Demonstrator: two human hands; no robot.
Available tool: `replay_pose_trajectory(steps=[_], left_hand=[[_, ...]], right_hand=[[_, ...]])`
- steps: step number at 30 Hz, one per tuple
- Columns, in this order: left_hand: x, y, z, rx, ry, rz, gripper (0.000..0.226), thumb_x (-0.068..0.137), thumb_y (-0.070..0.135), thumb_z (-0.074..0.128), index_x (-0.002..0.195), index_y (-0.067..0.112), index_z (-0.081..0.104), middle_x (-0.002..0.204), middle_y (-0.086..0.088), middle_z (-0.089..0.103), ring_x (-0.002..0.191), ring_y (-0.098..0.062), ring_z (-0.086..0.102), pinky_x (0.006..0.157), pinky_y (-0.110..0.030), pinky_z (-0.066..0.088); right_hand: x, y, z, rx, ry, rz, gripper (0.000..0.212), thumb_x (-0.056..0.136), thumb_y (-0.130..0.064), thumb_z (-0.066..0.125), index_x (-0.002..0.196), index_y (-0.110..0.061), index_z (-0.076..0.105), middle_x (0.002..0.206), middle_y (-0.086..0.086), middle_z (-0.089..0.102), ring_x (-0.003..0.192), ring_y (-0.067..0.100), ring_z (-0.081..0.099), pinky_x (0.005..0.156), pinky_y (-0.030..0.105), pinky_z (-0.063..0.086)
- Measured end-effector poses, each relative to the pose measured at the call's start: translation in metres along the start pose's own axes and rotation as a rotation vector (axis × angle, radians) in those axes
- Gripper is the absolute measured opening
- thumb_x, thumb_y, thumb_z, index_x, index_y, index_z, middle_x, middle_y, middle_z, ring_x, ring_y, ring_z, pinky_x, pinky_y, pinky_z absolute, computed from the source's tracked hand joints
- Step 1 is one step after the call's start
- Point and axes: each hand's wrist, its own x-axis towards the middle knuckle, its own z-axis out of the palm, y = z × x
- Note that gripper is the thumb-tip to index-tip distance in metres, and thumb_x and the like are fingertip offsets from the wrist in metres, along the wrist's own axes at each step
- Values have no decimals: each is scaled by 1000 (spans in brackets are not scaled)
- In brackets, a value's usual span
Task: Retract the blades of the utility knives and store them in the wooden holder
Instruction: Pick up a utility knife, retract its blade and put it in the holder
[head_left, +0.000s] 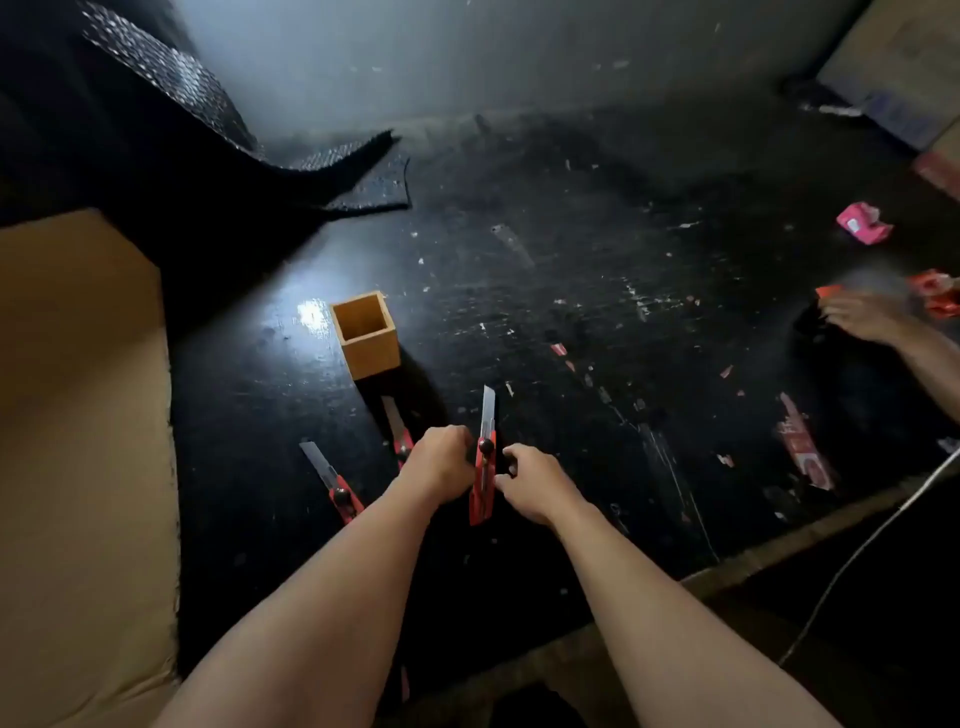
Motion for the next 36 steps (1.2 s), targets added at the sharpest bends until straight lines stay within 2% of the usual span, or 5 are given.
replay_pose_trajectory(steps=[8, 16, 20, 26, 36], left_hand=[[2, 4, 26, -260, 36, -153, 27, 81, 19, 72, 108, 13, 74, 97, -5, 79, 93, -22, 73, 75, -30, 55], [5, -2, 32, -479, -10, -228, 40, 81, 5, 78, 121, 11, 74, 111, -5, 78, 98, -13, 71, 74, -16, 53], [1, 2, 19, -608, -10, -198, 42, 77, 8, 82, 117, 15, 74, 108, -2, 79, 97, -15, 74, 79, -27, 62], [-13, -2, -21, -785, 35, -99, 36, 80, -2, 76, 111, 14, 74, 102, -4, 81, 94, -22, 78, 85, -49, 64], [-55, 16, -131, -1068, 219, -2, 33, 90, -12, 64, 117, 6, 71, 99, -9, 79, 82, -21, 79, 69, -34, 65]], right_hand=[[8, 7, 19, 225, 59, 29, 49, 92, -15, 65, 140, -18, 57, 78, -7, 70, 71, 8, 63, 61, 22, 45], [10, 15, 20, 416, 68, 69, 46, 83, -1, 71, 124, -21, 64, 74, -4, 70, 74, 14, 71, 77, 36, 60], [3, 12, 10, 568, 55, 33, 48, 86, 9, 67, 128, -14, 62, 88, 9, 75, 90, 28, 78, 88, 51, 62], [-19, -19, -17, 722, 56, -117, 39, 88, 15, 64, 121, -5, 63, 97, 17, 74, 88, 24, 76, 75, 40, 66], [-25, -111, -74, 720, -16, -413, 20, 94, -3, 69, 113, -7, 68, 107, 18, 76, 96, 33, 78, 85, 51, 64]])
